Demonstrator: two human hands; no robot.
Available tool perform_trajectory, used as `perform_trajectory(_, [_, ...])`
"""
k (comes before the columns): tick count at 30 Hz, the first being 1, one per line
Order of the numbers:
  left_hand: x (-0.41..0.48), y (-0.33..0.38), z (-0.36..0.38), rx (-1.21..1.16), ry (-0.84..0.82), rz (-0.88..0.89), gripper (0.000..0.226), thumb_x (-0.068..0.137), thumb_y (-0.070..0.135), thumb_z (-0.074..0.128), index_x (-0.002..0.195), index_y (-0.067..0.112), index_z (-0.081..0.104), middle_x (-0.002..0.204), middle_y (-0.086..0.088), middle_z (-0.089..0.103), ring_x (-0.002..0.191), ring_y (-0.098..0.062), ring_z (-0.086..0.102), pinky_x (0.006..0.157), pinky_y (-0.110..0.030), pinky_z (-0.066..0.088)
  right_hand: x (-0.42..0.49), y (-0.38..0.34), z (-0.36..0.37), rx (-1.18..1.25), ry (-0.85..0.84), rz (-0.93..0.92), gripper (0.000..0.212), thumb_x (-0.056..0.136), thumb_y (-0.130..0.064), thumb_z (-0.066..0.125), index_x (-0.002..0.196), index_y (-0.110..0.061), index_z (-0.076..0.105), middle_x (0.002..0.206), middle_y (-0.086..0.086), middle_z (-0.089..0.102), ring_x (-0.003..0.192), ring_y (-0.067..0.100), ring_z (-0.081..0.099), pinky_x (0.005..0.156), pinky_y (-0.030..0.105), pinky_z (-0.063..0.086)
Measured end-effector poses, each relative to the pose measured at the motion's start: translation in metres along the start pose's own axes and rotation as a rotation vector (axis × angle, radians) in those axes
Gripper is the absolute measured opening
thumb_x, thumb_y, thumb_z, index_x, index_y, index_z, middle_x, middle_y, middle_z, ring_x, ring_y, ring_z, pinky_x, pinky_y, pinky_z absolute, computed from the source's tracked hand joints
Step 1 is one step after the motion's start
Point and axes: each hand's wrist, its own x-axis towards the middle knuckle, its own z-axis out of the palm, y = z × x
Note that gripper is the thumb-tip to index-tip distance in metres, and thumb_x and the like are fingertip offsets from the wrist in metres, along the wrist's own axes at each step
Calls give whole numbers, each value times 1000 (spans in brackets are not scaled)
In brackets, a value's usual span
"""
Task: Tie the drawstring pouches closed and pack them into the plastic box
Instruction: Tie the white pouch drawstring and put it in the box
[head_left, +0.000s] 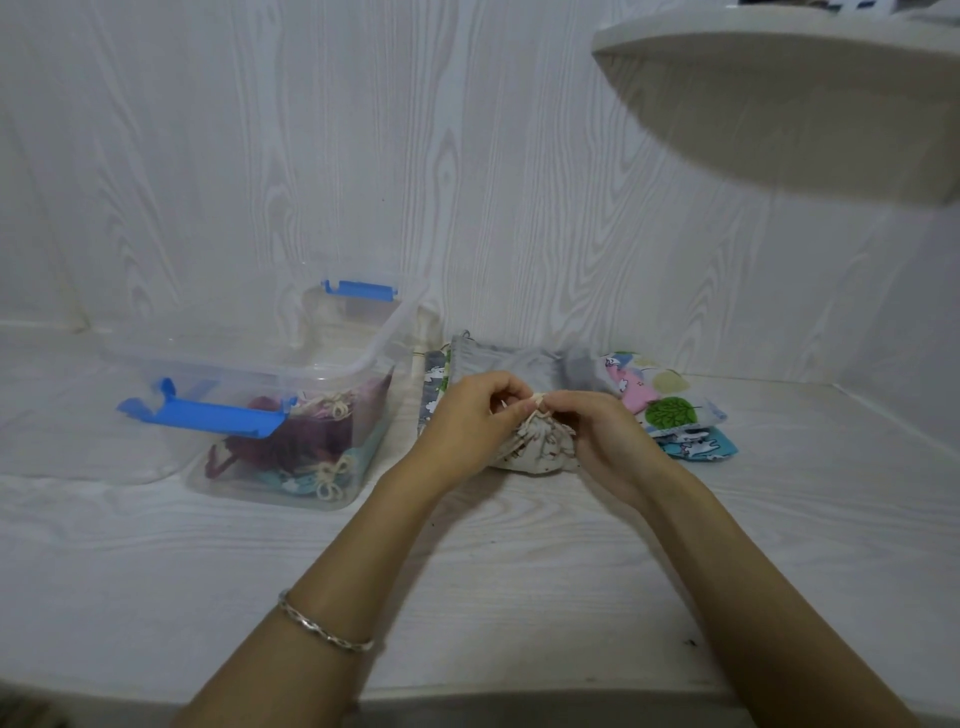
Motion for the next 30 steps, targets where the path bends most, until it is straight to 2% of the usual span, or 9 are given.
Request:
perform_trajectory(2, [0, 1, 0, -56, -12, -21, 9, 89, 18, 65, 91, 11, 71, 79, -1, 66, 71, -16, 57, 69, -34, 50, -3, -2, 1, 82, -27, 40, 31, 86, -5, 52, 106, 14, 65, 106, 29, 68, 96, 32, 66, 84, 34, 56])
perform_trajectory(4, [0, 2, 1, -114, -41, -63, 12, 91, 17, 63, 92, 8, 71, 77, -1, 64, 69, -11, 55, 66, -29, 45, -4, -1, 2, 17, 21, -45, 19, 86, -3, 56, 94, 7, 70, 93, 24, 70, 85, 29, 67, 77, 33, 56])
perform_trajectory(6, [-1, 3, 1, -184, -48, -125, 13, 92, 16, 62, 91, 5, 70, 74, 0, 61, 68, -10, 53, 66, -25, 43, -4, 0, 3, -171, 132, -204, 7, 85, -4, 65, 89, -1, 70, 86, 15, 70, 79, 20, 65, 74, 29, 53])
perform_trajectory(9, [-1, 7, 1, -313, -26, -212, 13, 91, 13, 62, 92, 2, 69, 79, -8, 62, 74, -16, 55, 72, -31, 44, -2, 2, 0, -512, 293, -487, 13, 80, -6, 75, 83, -16, 67, 83, 2, 66, 75, 13, 60, 73, 25, 50])
perform_trajectory(12, [-1, 9, 1, -367, -21, -258, 19, 91, 12, 63, 97, -5, 68, 84, -11, 61, 78, -17, 54, 73, -26, 44, -4, 3, -2, -804, 288, -681, 16, 82, -14, 75, 81, -29, 71, 87, -1, 65, 85, 9, 59, 77, 18, 45])
perform_trajectory(17, [-1, 7, 0, -383, -2, -248, 19, 92, 12, 61, 100, -3, 70, 92, -20, 66, 82, -19, 58, 79, -31, 46, -9, 3, 0, -839, 257, -638, 10, 81, -30, 76, 91, -28, 77, 87, -6, 65, 88, 1, 57, 78, 14, 41])
perform_trajectory(21, [-2, 5, 0, -340, -29, -201, 19, 91, 9, 62, 104, -2, 70, 93, -14, 71, 81, -13, 64, 75, -20, 51, -6, 1, -2, -905, 313, -685, 7, 84, -15, 73, 87, -21, 76, 81, -9, 60, 85, 6, 56, 76, 12, 38])
perform_trajectory(26, [-1, 4, -5, -42, 90, -114, 12, 92, 14, 61, 86, 15, 71, 75, 7, 66, 69, -5, 58, 66, -20, 46, -4, 0, -6, -1002, 328, -726, 6, 87, -12, 69, 82, -15, 71, 81, -7, 58, 84, 10, 53, 77, 10, 36])
perform_trajectory(30, [-1, 0, -6, 224, 191, -56, 17, 92, 22, 59, 78, 30, 64, 75, 17, 58, 80, -10, 57, 79, -36, 49, -4, -3, -10, -971, 301, -652, 11, 87, -12, 67, 79, -19, 67, 80, -6, 59, 78, 4, 53, 72, 9, 37])
